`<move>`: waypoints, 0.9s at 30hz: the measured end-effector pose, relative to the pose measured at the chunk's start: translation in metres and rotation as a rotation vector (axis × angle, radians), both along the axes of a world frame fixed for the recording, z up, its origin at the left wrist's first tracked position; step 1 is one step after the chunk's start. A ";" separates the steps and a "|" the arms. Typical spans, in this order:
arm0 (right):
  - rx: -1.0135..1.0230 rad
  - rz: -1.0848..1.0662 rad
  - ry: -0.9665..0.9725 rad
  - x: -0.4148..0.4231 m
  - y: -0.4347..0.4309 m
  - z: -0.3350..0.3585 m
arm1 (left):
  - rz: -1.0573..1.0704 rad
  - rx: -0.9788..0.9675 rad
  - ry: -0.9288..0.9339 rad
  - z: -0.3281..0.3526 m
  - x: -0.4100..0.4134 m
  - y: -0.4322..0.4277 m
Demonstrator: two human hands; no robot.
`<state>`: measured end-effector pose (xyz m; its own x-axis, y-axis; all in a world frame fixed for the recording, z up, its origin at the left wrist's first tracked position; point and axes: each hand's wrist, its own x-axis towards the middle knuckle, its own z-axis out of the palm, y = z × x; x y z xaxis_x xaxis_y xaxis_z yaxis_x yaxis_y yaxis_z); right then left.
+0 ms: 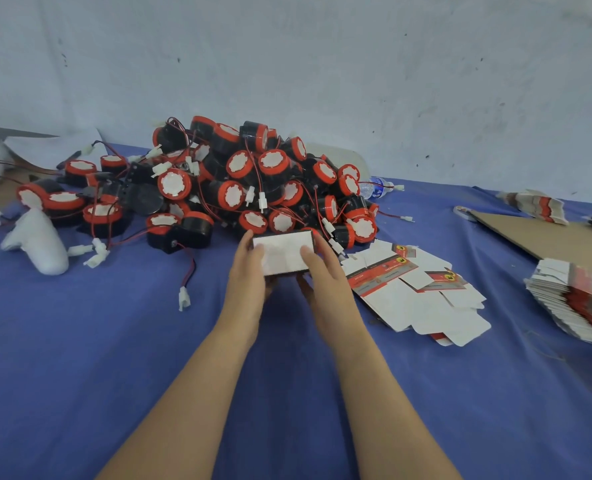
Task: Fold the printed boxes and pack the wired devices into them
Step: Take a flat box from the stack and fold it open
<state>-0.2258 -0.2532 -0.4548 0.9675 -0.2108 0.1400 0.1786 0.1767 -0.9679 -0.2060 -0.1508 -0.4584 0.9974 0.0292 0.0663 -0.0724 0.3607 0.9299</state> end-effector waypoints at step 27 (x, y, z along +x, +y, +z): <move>-1.492 -0.080 -0.171 -0.006 0.024 -0.005 | -0.017 0.371 -0.107 -0.001 -0.002 0.007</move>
<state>-0.2318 -0.2293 -0.4597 0.9109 0.1734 0.3745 0.2663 -0.9402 -0.2123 -0.2084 -0.1436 -0.4598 0.9845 -0.0327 0.1726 -0.1726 0.0032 0.9850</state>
